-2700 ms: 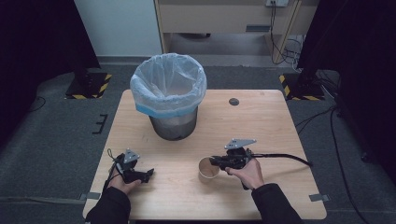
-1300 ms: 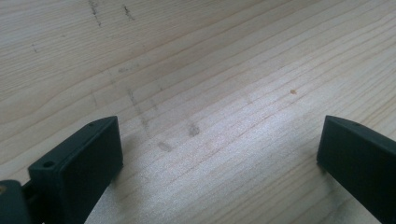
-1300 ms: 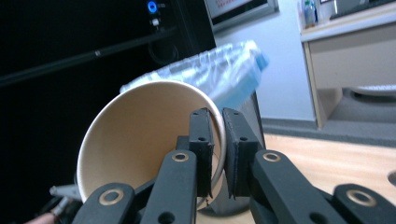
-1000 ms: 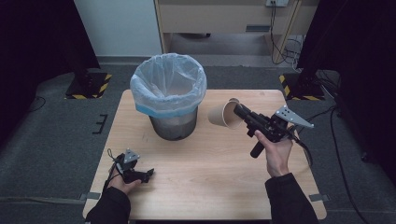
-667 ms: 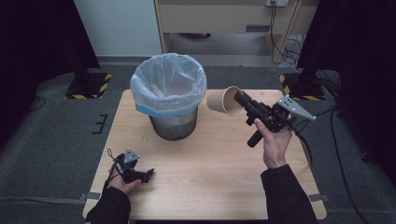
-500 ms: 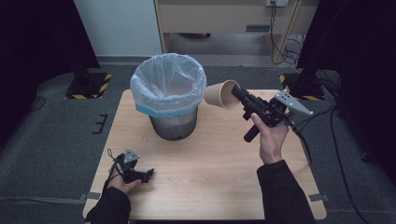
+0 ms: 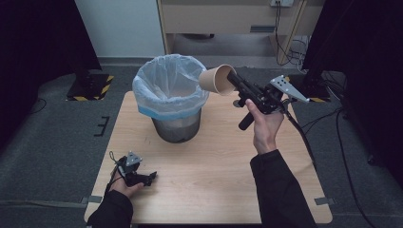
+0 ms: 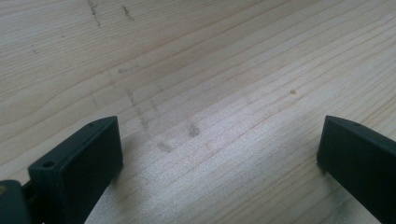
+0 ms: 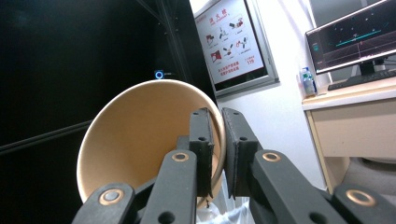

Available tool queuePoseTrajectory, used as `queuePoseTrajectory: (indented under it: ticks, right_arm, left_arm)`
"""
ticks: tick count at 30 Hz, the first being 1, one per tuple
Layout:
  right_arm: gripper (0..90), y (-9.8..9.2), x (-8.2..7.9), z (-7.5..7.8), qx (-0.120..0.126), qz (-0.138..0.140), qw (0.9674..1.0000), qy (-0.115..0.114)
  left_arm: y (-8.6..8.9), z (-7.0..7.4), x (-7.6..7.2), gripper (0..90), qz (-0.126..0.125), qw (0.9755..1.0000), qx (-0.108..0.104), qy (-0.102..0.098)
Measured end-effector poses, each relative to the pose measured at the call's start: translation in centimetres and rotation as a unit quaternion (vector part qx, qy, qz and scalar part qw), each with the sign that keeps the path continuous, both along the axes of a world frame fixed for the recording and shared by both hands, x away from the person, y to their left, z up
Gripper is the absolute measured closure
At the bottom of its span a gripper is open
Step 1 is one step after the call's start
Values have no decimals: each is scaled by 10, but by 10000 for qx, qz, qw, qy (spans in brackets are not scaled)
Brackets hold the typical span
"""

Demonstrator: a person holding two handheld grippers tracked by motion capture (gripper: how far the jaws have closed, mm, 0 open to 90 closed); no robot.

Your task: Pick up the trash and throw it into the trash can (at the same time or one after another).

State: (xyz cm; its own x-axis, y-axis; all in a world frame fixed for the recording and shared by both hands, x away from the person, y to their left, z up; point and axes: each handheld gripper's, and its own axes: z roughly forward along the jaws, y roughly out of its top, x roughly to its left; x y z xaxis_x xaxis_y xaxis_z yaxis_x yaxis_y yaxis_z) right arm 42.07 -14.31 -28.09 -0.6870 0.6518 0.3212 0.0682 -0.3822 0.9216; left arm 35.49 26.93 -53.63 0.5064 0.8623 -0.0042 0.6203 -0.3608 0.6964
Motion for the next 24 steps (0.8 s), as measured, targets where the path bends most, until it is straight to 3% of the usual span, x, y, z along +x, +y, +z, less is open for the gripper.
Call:
queuePoseTrajectory:
  ticks: [8,24]
  right_arm:
    - [834,12,13,10,86,-58,9999,-21]
    - [834,37,40,22,-54,-135,9999,-47]
  left_arm:
    - [0,0,0,0,0,10000,1,1]
    - [0,0,0,0,0,10000,-8,-5]
